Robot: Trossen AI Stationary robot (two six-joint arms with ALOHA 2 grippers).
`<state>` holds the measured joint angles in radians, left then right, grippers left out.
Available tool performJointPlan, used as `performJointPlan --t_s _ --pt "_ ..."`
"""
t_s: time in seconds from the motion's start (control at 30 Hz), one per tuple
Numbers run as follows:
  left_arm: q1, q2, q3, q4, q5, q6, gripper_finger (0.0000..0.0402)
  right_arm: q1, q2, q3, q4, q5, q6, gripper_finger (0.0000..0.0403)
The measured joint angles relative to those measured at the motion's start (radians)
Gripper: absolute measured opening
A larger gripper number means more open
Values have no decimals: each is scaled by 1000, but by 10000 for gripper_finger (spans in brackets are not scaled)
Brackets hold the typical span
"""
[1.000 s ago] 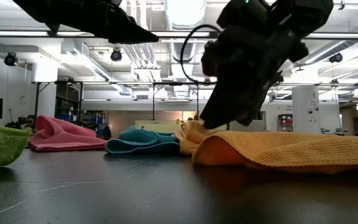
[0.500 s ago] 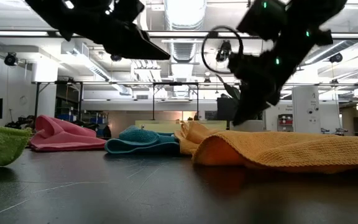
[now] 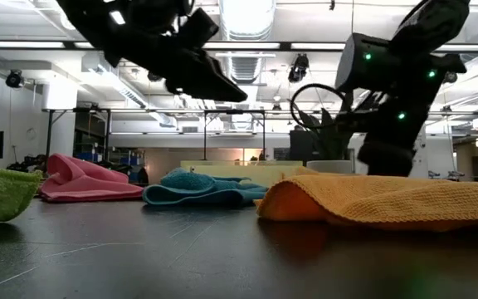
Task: Fold microfiber towels
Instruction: Fold the top orange microfiber cloth
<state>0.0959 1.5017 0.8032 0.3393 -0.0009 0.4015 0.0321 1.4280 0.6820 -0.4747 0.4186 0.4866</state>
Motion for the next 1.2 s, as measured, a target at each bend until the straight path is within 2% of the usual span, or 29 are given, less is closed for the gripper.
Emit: performJointPlan --t_s 0.13,0.27,0.47,0.6,0.73,0.9,1.2 --pt "-1 80 55 -2 23 -3 171 20 -97 0 -66 1 12 12" --pt "-5 170 119 -1 33 -28 171 67 -179 -4 -46 16 31 12" --pt "-13 289 202 -28 34 -32 171 159 -223 -43 137 107 -33 12" --pt "-11 355 286 -103 27 -116 171 178 -226 -65 248 133 -107 12" --pt "-10 410 374 -181 -78 -225 171 176 -238 -68 296 135 -246 12" --pt "-5 459 468 -270 -229 -385 171 151 -318 -69 300 135 -388 12" --pt "7 538 488 -266 -241 -465 171 133 -529 -121 311 135 -463 12"
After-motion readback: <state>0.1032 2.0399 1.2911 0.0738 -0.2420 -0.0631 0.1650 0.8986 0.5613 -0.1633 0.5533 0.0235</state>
